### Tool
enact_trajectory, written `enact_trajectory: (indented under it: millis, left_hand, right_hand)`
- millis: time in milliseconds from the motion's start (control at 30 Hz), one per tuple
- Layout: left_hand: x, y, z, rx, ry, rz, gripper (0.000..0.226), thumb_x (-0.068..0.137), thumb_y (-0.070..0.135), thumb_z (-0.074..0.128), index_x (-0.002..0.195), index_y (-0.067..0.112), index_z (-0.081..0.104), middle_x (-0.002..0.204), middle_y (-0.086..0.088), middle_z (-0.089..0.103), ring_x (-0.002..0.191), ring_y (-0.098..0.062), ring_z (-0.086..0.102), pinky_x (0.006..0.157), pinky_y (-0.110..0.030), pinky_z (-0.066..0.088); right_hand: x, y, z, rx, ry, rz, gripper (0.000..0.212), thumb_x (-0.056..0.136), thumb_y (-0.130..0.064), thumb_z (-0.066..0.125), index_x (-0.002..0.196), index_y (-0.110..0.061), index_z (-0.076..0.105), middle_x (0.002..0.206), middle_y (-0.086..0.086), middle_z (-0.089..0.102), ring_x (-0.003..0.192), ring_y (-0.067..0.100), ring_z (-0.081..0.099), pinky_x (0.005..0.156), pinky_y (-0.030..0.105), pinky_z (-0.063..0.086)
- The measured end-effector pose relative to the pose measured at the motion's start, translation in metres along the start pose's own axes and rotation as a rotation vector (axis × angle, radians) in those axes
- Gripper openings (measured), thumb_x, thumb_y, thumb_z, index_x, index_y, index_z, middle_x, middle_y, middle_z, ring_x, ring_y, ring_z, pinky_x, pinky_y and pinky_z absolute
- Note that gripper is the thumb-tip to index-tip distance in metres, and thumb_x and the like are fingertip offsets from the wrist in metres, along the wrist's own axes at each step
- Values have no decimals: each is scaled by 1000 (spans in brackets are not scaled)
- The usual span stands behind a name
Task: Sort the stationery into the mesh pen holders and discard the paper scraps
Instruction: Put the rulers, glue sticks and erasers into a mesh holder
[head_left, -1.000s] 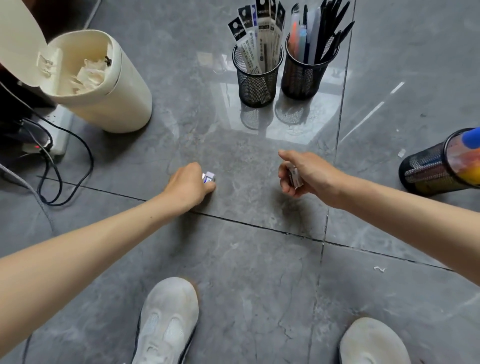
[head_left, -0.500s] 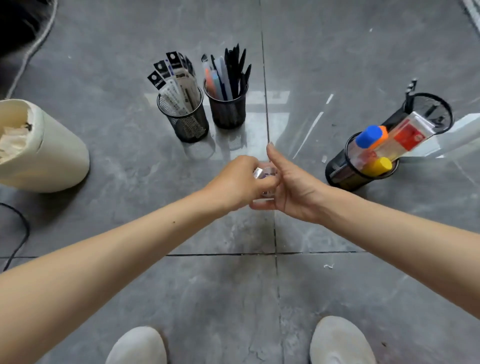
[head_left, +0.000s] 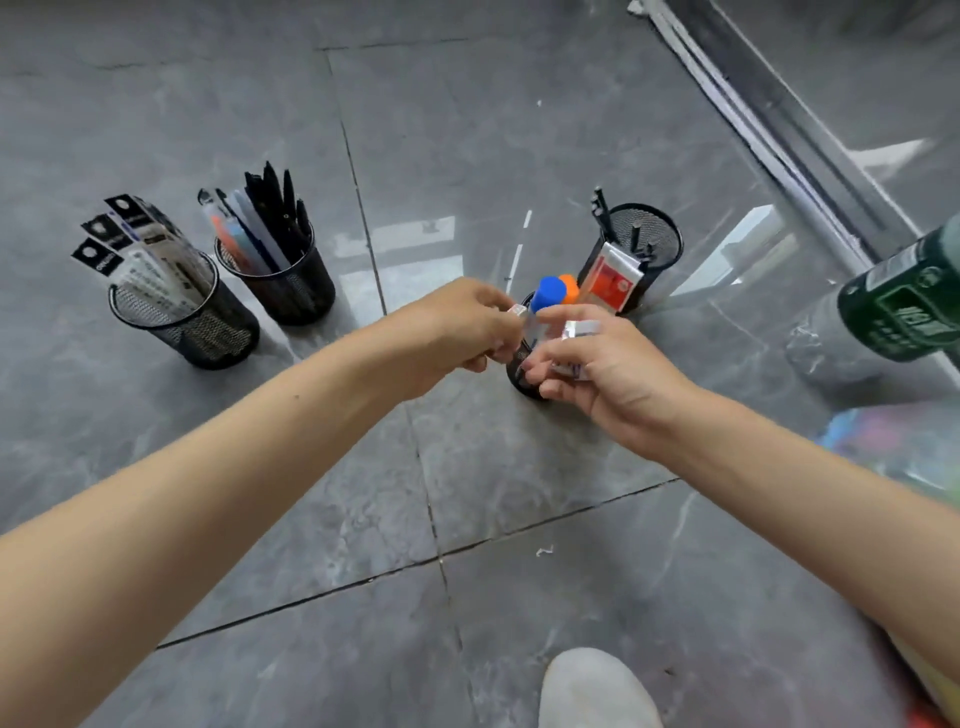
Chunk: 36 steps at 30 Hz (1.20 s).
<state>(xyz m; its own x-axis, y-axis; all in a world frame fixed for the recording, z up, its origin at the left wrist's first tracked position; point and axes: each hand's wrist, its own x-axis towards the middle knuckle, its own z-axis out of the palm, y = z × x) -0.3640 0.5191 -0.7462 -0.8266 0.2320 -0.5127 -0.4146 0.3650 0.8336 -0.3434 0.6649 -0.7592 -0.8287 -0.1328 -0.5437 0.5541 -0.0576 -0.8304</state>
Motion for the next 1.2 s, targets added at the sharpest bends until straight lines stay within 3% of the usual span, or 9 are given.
enact_trajectory:
  millis: [133, 233, 433, 567, 667, 800, 933, 1033, 1200]
  left_hand:
    - [16, 9, 19, 80, 59, 77, 12, 86, 7, 61, 93, 11, 52, 76, -9, 61, 61, -13, 58, 50, -16, 46]
    - [27, 9, 27, 394, 167, 198, 20, 86, 19, 65, 93, 4, 54, 82, -16, 68, 70, -23, 65, 55, -25, 47]
    - [38, 5, 26, 663, 203, 327, 7, 88, 12, 61, 90, 7, 66, 96, -12, 63, 84, -27, 58, 65, -25, 41]
    - [42, -2, 27, 768, 193, 461, 9, 85, 5, 60, 91, 8, 66, 93, -8, 60, 84, -23, 54, 67, -28, 41]
    - [43, -4, 25, 784, 179, 521, 16, 82, 1, 60, 95, 9, 66, 88, -2, 54, 80, -18, 48, 66, -25, 34]
    - [43, -4, 23, 733, 187, 517, 18, 88, 10, 58, 104, 9, 65, 94, 0, 46, 83, -18, 46, 65, -22, 27]
    - [43, -7, 23, 625, 224, 468, 25, 91, 10, 48, 109, 12, 66, 94, -1, 44, 80, -18, 44, 57, -20, 25]
    - [44, -12, 20, 632, 225, 434, 27, 90, 8, 49, 111, 13, 65, 94, 0, 43, 81, -15, 42, 61, -17, 24]
    - [42, -19, 16, 538, 256, 390, 28, 87, 6, 49, 111, 13, 60, 95, 0, 50, 85, -16, 46, 70, -23, 33]
  right_hand:
    - [2, -8, -17, -54, 67, -14, 41, 88, 13, 50, 123, -7, 40, 83, 18, 63, 56, 18, 63, 51, 22, 54]
    - [8, -11, -26, -223, 67, -30, 24, 91, 7, 52, 115, 5, 51, 96, 25, 66, 58, 18, 66, 53, 24, 57]
    - [14, -9, -33, -604, 139, -193, 17, 92, -12, 59, 75, -11, 58, 56, 15, 57, 45, 24, 54, 37, 23, 43]
    - [22, -5, -36, -758, 180, -232, 22, 89, -8, 61, 69, -18, 61, 63, 12, 60, 49, 20, 54, 41, 25, 42]
    - [20, -6, -34, -800, 135, -265, 32, 88, 1, 57, 66, -22, 60, 69, 6, 63, 49, 16, 57, 40, 22, 48]
    - [21, -4, -32, -816, 136, -302, 5, 84, -7, 66, 81, -5, 65, 74, 11, 64, 46, 13, 57, 38, 19, 46]
    - [24, -5, -32, -889, 190, -378, 5, 82, -8, 69, 81, -9, 64, 72, 3, 61, 41, 0, 54, 35, 9, 34]
    - [27, -3, -32, -1012, 204, -462, 11, 81, -5, 67, 80, -14, 62, 71, -6, 59, 49, 6, 51, 53, 16, 41]
    - [35, 8, -29, -1127, 148, -487, 24, 76, -19, 75, 97, -9, 68, 88, 10, 68, 79, 24, 61, 74, 41, 50]
